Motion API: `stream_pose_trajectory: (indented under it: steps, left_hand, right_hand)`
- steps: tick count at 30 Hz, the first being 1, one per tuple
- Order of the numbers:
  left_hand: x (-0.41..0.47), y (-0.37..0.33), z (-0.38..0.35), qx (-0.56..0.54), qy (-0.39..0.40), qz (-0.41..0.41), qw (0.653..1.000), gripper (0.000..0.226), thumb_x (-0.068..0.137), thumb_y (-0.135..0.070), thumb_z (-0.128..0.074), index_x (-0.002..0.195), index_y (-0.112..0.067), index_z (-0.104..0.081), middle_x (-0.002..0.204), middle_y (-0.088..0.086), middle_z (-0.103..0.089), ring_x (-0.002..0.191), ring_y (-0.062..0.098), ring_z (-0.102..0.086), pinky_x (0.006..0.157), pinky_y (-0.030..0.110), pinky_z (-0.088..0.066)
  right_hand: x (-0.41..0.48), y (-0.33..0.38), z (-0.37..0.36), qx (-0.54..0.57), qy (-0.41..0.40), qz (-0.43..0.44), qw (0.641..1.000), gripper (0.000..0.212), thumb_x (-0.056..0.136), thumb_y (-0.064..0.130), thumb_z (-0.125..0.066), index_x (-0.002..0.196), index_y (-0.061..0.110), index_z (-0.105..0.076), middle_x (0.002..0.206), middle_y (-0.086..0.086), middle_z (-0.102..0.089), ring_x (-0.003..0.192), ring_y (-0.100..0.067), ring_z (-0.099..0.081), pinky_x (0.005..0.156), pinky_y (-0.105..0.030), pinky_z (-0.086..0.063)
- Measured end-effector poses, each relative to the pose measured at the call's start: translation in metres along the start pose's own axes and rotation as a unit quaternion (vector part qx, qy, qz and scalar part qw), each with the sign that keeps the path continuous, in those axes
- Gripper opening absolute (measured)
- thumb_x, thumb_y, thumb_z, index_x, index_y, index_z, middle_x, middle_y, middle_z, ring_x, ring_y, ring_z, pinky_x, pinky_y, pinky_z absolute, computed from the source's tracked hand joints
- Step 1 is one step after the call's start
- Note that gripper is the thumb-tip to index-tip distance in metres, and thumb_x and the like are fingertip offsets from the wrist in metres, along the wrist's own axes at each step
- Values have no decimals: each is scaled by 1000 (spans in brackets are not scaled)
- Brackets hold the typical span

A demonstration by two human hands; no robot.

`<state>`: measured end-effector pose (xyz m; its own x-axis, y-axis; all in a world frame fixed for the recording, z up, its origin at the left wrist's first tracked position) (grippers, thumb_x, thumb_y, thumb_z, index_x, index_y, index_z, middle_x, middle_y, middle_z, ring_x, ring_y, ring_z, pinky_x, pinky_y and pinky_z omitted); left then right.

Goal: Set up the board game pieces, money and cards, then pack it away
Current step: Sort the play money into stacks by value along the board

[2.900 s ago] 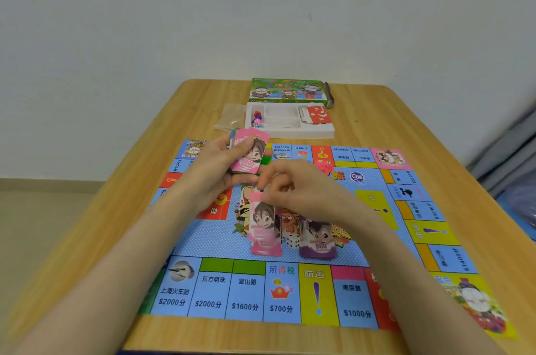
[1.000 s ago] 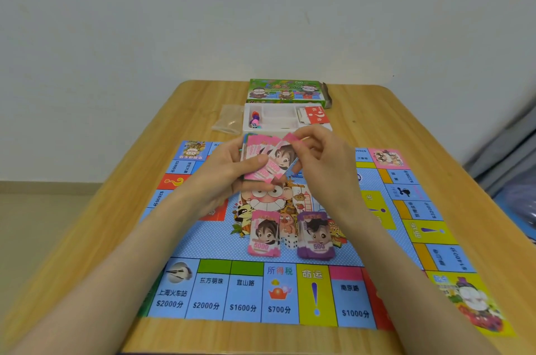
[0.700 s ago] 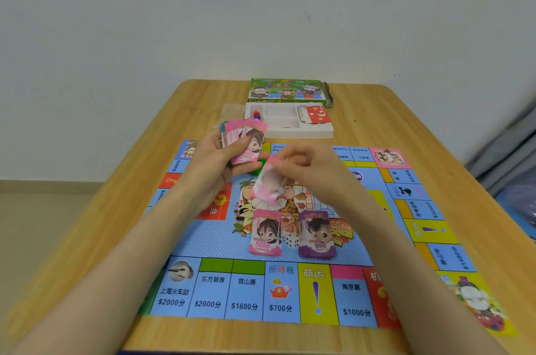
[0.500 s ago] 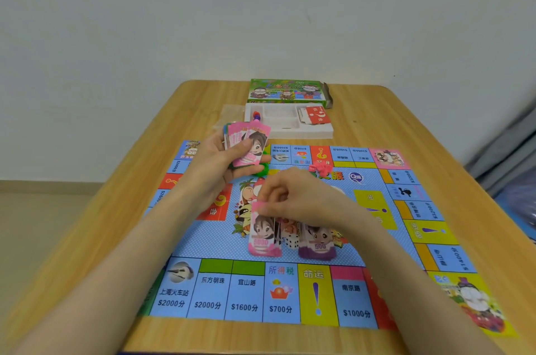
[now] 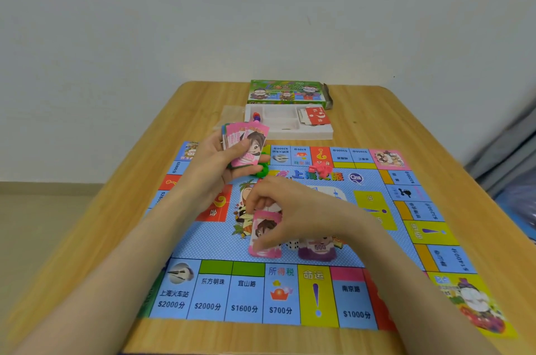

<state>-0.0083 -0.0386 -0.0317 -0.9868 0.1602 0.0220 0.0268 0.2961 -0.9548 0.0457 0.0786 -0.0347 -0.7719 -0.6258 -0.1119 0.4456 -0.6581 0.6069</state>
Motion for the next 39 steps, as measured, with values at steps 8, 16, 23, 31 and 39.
stream_pose_trajectory:
  steps: [8, 16, 23, 31, 39]
  left_hand:
    - [0, 0, 1, -3, 3, 1, 1000, 33, 93, -3, -52, 125, 1, -48, 87, 8, -72, 76, 22, -73, 56, 21, -57]
    - [-2, 2, 0, 21, 8, 11, 1000, 22, 88, -1, -57, 110, -3, -55, 82, 5, -71, 64, 15, -71, 53, 20, -56]
    - [-11, 7, -17, 69, 99, 45, 992, 35, 70, -11, -66, 105, -9, -61, 81, 4, -73, 63, 20, -71, 49, 21, -56]
    - [-14, 8, -20, 24, 130, 103, 986, 22, 96, -6, -47, 115, -7, -56, 95, 12, -73, 80, 28, -72, 61, 26, -59]
    - [-5, 7, -8, 43, 47, 52, 997, 20, 89, -1, -56, 108, -7, -59, 89, 7, -73, 72, 18, -72, 58, 27, -59]
  right_hand:
    - [-1, 2, -11, -43, 67, 35, 996, 51, 73, 29, -79, 114, 26, -49, 117, 4, -38, 112, -12, -35, 100, -36, -37]
    - [-3, -6, 29, 115, -222, -32, 968, 28, 82, 34, -70, 78, 9, -58, 71, 7, -54, 62, 5, -48, 61, -14, -39]
    - [-8, -21, 41, 212, -376, -43, 901, 14, 86, 22, -67, 88, 19, -53, 76, 6, -56, 63, -10, -57, 60, -22, -47]
    - [-11, -27, 48, 153, -443, -39, 883, 11, 87, 8, -61, 82, 17, -61, 69, 10, -56, 63, -2, -51, 58, -16, -40]
    - [-10, -17, 47, 278, -343, -16, 897, 14, 91, 8, -57, 83, 17, -64, 72, 2, -63, 67, -6, -58, 67, -25, -49]
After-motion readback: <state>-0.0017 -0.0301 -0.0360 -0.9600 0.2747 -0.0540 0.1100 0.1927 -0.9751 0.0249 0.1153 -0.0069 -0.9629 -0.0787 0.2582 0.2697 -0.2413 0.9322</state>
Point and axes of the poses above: each hand's wrist, its own x-axis towards the middle knuckle, its own z-axis out of the back of the hand, y = z × x, the point moved 5 cm from there along x, towards the middle knuckle
